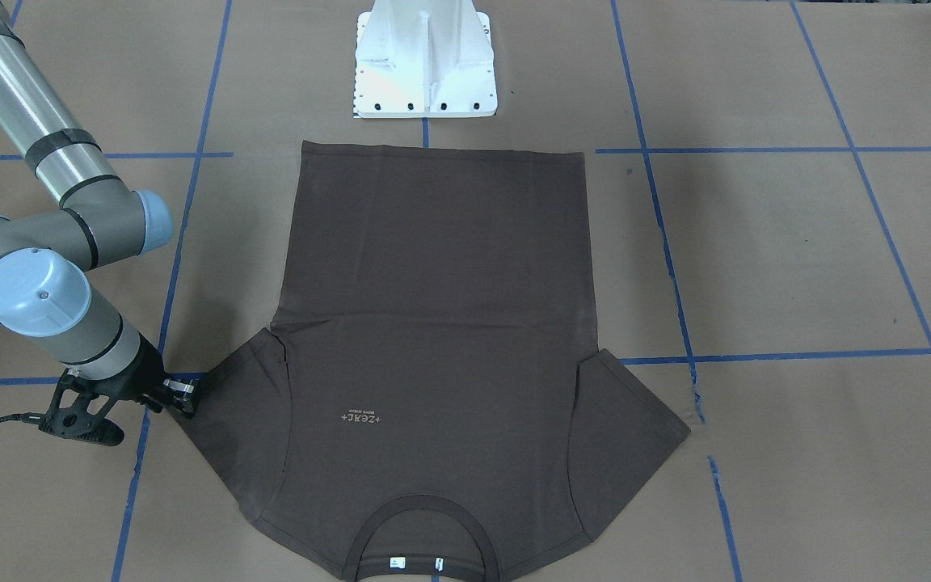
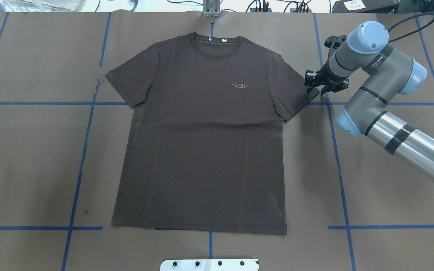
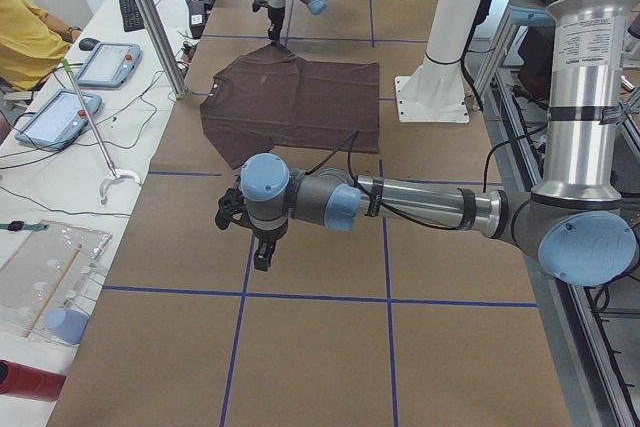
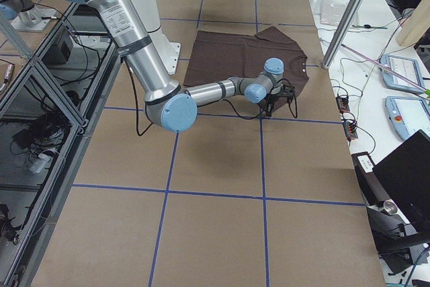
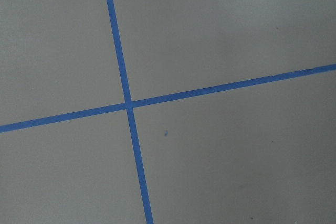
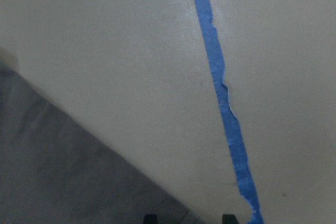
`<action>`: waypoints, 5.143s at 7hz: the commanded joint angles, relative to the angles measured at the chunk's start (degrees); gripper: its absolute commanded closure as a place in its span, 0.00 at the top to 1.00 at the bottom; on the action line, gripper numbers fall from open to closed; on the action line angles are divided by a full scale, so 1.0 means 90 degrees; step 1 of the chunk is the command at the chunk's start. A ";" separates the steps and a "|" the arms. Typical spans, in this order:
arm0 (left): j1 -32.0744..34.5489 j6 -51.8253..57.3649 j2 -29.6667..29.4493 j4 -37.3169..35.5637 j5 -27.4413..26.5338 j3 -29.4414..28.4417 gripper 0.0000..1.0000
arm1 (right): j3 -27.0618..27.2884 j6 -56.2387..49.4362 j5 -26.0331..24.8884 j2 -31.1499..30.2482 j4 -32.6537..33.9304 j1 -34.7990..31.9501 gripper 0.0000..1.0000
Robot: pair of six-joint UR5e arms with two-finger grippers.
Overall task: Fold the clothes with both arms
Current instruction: 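Move the right gripper toward the sleeve nearest it, then grasp the sleeve with the right gripper and fold it inward onto the shirt, then raise the right gripper away while the left gripper moves toward the other sleeve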
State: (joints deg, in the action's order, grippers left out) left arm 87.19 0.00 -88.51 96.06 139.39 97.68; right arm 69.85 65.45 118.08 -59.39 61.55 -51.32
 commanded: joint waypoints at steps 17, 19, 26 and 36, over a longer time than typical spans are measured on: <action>-0.0019 -0.0009 -0.0039 0.0459 0.0772 -0.0002 1.00 | 0.0490 0.0306 -0.1546 0.2906 -0.0176 0.0011 1.00; -0.0019 -0.0009 -0.0058 0.0858 0.0782 -0.0043 1.00 | 0.0471 0.0441 -0.1625 0.3101 -0.0570 -0.0420 1.00; -0.1051 -0.2522 -0.1109 0.1914 0.0762 -0.0189 1.00 | 0.1858 0.1350 -0.1538 0.2204 -0.0110 -0.0111 1.00; -0.3593 -0.6015 -0.4345 0.4209 -0.2343 -0.4319 0.74 | 0.3303 0.1390 -0.1469 0.0672 -0.0179 0.0477 1.00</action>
State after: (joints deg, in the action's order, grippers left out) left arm 55.78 -53.45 -127.10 133.92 120.06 59.96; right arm 98.95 77.95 104.92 -52.78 59.95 -47.08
